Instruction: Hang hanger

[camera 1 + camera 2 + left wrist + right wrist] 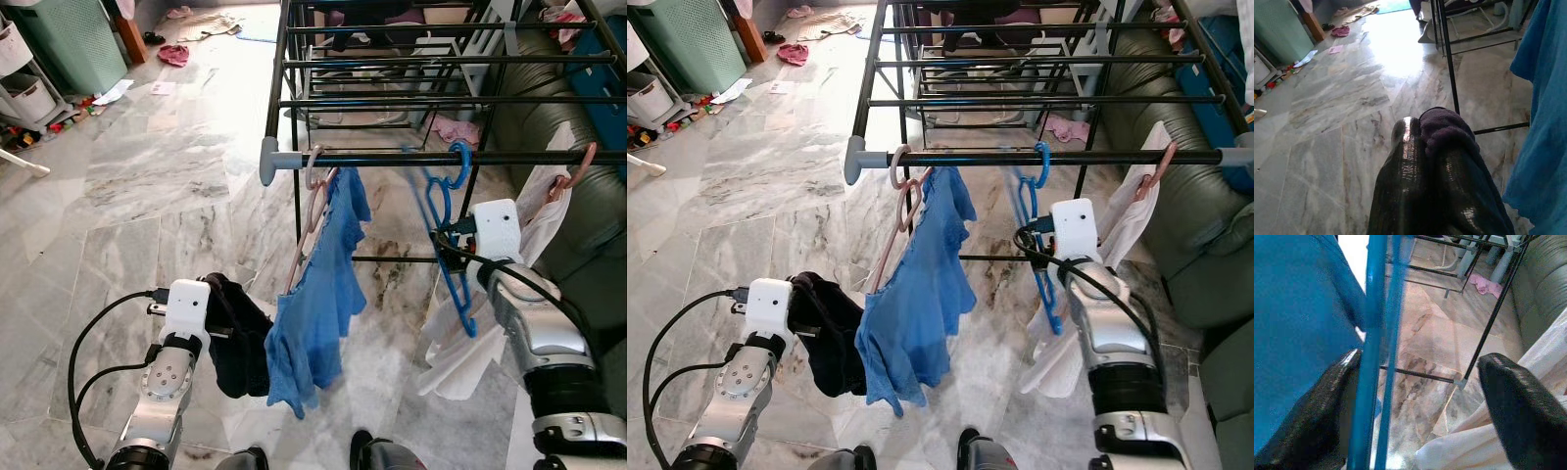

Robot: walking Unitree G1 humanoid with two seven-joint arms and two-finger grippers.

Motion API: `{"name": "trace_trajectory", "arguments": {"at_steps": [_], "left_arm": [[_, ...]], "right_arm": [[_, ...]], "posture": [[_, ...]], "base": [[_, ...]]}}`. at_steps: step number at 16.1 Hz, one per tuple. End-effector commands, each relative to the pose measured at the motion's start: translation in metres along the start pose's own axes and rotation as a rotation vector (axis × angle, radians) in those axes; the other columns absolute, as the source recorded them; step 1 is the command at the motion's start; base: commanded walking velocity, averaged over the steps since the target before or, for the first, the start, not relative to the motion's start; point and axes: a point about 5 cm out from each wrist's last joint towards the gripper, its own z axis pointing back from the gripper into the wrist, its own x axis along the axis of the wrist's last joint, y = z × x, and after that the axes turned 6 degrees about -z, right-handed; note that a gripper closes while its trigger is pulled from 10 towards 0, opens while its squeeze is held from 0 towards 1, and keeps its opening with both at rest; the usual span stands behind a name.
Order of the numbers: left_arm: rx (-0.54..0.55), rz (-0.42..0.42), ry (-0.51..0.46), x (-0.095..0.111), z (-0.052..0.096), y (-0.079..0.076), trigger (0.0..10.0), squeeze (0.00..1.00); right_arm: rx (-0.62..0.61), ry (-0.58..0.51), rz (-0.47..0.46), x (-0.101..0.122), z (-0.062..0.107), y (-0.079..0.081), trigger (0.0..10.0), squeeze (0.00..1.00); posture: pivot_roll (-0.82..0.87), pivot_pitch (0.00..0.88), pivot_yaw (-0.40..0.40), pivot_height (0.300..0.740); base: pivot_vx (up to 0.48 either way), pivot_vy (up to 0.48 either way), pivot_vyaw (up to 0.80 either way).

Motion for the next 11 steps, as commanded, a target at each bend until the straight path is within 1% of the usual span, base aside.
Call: {"name": "trace_trajectory", "arguments": {"at_steps": [1,2,3,4,6,8,9,10,11], "left_arm": [[0.007,-0.019,0.002,-0.001,0.000,0.005,10.0,0.00],[0.006,-0.021,0.004,-0.001,0.000,0.006,10.0,0.00],[0.005,-0.023,0.006,-0.001,0.000,0.006,10.0,0.00],[0.004,-0.026,0.008,-0.002,0.000,0.006,10.0,0.00],[0.001,-0.027,0.008,-0.001,-0.001,0.006,10.0,0.00],[0.001,-0.027,0.007,-0.001,-0.001,0.006,10.0,0.00],[0.000,-0.028,0.008,-0.001,-0.002,0.006,10.0,0.00],[-0.001,-0.028,0.007,0.000,-0.002,0.006,10.0,0.00],[-0.002,-0.028,0.008,0.000,-0.002,0.005,10.0,0.00]], "right_arm": [[-0.016,-0.012,-0.003,0.001,0.001,0.001,10.0,0.64],[-0.008,-0.023,-0.012,0.001,0.002,0.006,10.0,0.61],[0.008,-0.028,-0.017,0.002,0.002,0.010,10.0,0.61],[0.020,-0.027,-0.012,0.001,0.002,0.014,10.0,0.47],[0.016,-0.028,-0.005,0.003,0.002,0.015,10.0,0.47],[-0.040,-0.030,0.023,0.003,0.002,0.009,10.0,0.47],[-0.070,-0.029,0.026,0.002,0.004,0.006,10.0,0.18],[-0.088,-0.031,0.024,0.001,0.005,0.003,10.0,0.15],[-0.098,-0.038,0.018,0.001,0.007,0.002,10.0,0.04]], "posture": [[-0.13,0.173,0.054,0.740],[-0.13,0.172,0.054,0.740],[-0.13,0.173,0.057,0.740],[-0.13,0.174,0.059,0.740],[-0.13,0.174,0.062,0.740],[-0.13,0.173,0.065,0.740],[-0.13,0.173,0.066,0.740],[-0.13,0.173,0.069,0.740],[-0.13,0.173,0.070,0.740]], "base": [[0.000,0.000,0.00],[0.000,0.000,0.00],[0.000,0.000,0.00],[0.000,0.000,0.00],[0.000,0.000,0.00],[0.000,0.000,0.00],[0.000,0.000,0.00],[0.000,0.000,0.00],[0.000,0.000,0.00]]}}
